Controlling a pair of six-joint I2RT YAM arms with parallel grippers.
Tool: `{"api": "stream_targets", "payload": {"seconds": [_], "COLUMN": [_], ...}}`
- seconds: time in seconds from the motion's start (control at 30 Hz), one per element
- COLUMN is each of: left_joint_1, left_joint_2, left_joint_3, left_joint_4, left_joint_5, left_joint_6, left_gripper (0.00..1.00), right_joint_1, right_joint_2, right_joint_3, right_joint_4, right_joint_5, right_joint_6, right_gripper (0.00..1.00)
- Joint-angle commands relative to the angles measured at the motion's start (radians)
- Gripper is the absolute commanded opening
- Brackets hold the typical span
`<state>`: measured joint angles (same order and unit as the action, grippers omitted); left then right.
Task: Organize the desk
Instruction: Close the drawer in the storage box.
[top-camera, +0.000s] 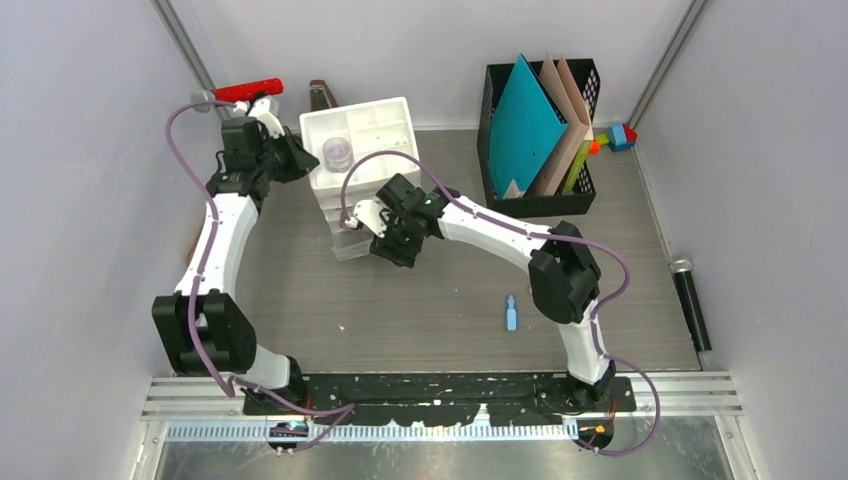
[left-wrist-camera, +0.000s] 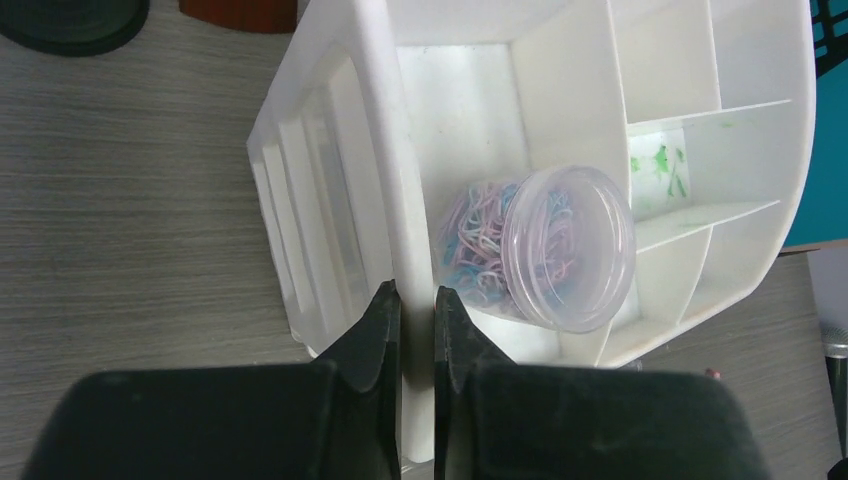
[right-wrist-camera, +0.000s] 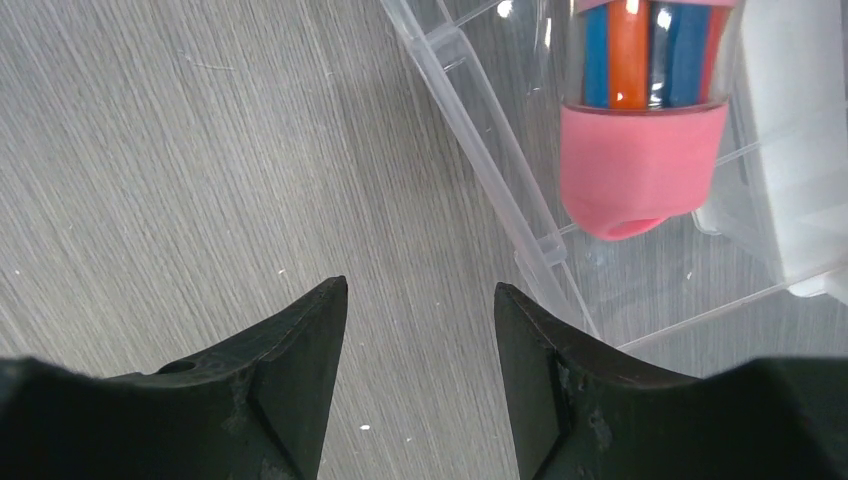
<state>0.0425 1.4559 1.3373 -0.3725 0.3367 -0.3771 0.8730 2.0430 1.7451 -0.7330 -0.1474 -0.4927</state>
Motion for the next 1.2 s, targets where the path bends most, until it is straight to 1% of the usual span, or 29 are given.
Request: {"api": "stream_targets", "payload": {"seconds": [0.0,0.13,0.27,0.4,0.57,0.63,0.83,1.17], "left_joint_1": [-0.009,-0.008,-0.009,-0.01,-0.01,-0.01,-0.013,-0.02], "left_joint_2": [0.042,0.066,0.096,0.156,0.223,0.25,0.3,0.307], "left_joint_3": [0.041,0.07,0.107,0.157,0.186,0.189,0.175,0.149], "left_joint_4": [-0.12,-0.175,-0.224,-0.295,-0.361,-0.376,-0.408,-0.418], "left_joint_5": [0.078,0.082,0.083,0.105,0.17,0.197,0.232,0.253], "left_joint_6": [0.096,0.112,0.106,0.068,0.003,-0.022,-0.064,-0.09], "left_gripper": [0.0,0.0,0.0,0.0,0.0,0.0,0.0,0.0], "right_joint_1": [-0.008,-0.008,-0.008,-0.002,0.01,0.017,0.033,0.034], "right_joint_2": [0.02,0.04,0.061,0.08,0.093,0.097,0.121,0.19], "right_joint_3": [0.061,0.08,0.106,0.144,0.161,0.161,0.182,0.289], "right_joint_4": [0.124,0.156,0.169,0.174,0.182,0.182,0.18,0.19], "right_joint_5": [0.085,0.13,0.144,0.184,0.165,0.113,0.072,0.111], "right_joint_6": [0.003,0.012,0.017,0.048,0.112,0.143,0.207,0.28], "right_gripper": [0.62,0.62,0.63,0.64,0.64,0.64,0.64,0.64]}}
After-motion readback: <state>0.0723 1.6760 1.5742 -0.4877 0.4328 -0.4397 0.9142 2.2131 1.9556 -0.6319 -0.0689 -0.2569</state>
